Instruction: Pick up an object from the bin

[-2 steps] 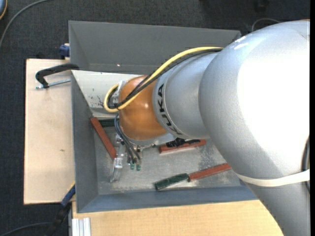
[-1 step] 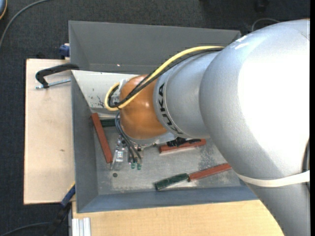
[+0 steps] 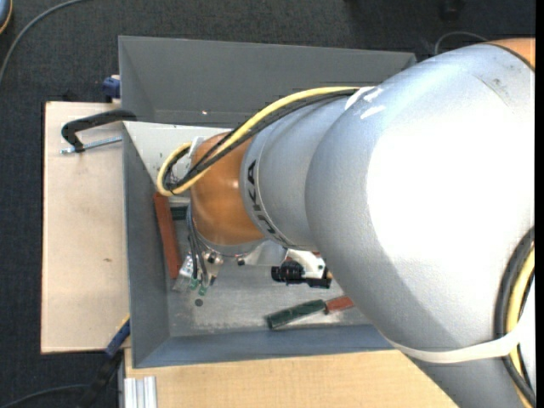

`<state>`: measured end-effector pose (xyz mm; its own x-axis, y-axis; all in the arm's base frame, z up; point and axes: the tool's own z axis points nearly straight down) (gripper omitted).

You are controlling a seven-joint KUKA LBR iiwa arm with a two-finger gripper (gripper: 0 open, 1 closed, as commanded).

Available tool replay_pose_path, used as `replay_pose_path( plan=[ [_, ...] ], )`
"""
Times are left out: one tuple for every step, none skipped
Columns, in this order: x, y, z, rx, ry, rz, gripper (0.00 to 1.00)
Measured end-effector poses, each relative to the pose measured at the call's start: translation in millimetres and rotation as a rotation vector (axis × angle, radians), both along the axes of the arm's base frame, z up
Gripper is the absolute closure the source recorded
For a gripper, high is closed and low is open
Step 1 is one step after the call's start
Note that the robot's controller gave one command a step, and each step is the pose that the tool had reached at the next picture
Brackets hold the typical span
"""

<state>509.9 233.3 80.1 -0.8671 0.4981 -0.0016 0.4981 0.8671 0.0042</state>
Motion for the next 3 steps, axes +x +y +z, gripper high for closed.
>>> replay_pose_path(
  plan=[
    [42.3, 0.6, 3.1, -0.002, -0.002, 0.315, 1.0],
    [90.7, -43.9, 2.3, -0.006, -0.005, 0.601, 1.0],
    [91.4, -34.2, 106.7, -0.005, -0.012, 0.994, 1.0]
  ],
)
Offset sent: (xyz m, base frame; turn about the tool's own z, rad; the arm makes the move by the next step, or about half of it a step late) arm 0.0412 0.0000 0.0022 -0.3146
